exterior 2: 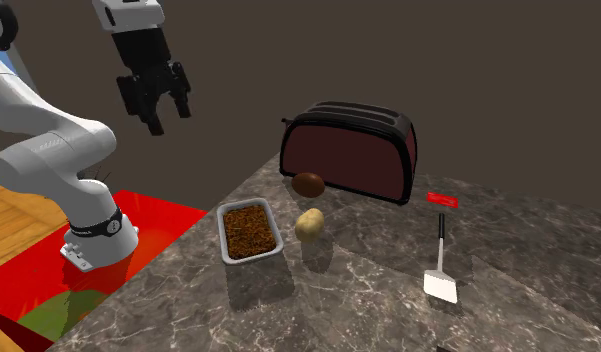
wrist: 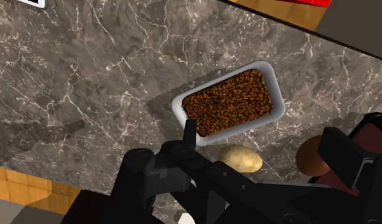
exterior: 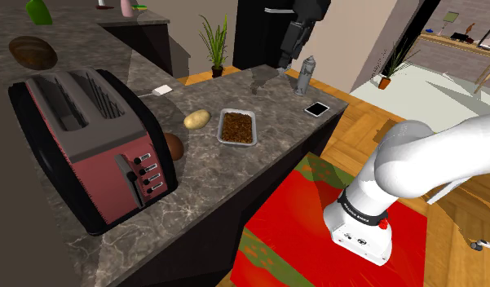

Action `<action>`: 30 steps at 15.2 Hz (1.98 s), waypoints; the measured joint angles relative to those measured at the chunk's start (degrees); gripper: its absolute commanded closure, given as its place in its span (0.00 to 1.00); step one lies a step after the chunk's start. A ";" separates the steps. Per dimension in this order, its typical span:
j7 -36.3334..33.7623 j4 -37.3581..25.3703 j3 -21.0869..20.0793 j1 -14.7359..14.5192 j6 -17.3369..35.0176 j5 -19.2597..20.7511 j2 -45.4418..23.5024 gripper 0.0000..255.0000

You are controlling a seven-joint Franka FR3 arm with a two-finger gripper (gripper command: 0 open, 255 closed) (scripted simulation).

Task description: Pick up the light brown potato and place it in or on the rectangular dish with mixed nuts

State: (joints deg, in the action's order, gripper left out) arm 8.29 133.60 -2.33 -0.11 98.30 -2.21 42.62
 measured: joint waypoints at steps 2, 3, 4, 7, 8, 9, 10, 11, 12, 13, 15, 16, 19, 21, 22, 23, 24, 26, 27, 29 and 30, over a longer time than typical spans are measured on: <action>0.97 -0.25 0.28 -0.23 0.46 0.19 -0.92 0.00; 2.34 -0.96 0.49 -0.65 1.46 0.37 -2.97 0.00; 4.03 -0.97 0.83 -1.12 2.50 0.59 -4.49 0.00; 9.86 -2.60 2.00 -2.55 5.58 1.35 -10.60 0.00; 11.50 -3.78 2.03 -3.16 6.38 1.44 -13.03 0.00; 13.55 -4.24 2.41 -3.57 7.55 1.69 -15.15 0.00; 15.58 -5.08 2.71 -4.01 8.61 1.88 -17.52 0.00; 17.57 -6.22 2.95 -4.43 9.09 2.05 -19.61 0.00; 19.36 -7.36 3.02 -4.90 10.17 2.18 -22.26 0.00; 20.97 -8.78 2.93 -5.42 10.75 2.25 -24.76 0.00; 24.71 -10.81 3.05 -6.13 11.89 2.53 -28.84 0.00; 26.78 -12.54 3.22 -6.36 12.56 2.69 -31.61 0.00; 31.48 -16.72 2.55 -7.53 13.86 3.10 -38.53 0.00; 34.82 -19.29 2.16 -8.04 14.52 3.54 -42.63 0.00; 36.29 -20.95 1.83 -8.38 14.55 3.78 -44.76 0.00; 38.02 -22.39 1.64 -8.54 14.93 4.06 -46.99 0.00; 39.25 -24.36 1.20 -8.96 14.91 4.39 -49.39 0.00; 41.95 -27.22 0.45 -9.59 15.46 5.15 -53.63 0.00; 43.28 -28.34 0.07 -9.91 15.68 5.58 -55.44 0.00; 45.89 -31.20 -0.73 -10.59 15.76 6.50 -59.24 0.00; 47.26 -33.22 -1.07 -10.89 15.64 7.03 -61.53 0.00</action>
State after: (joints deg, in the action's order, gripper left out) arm 55.55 100.37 -3.40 -11.00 113.94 4.82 -18.91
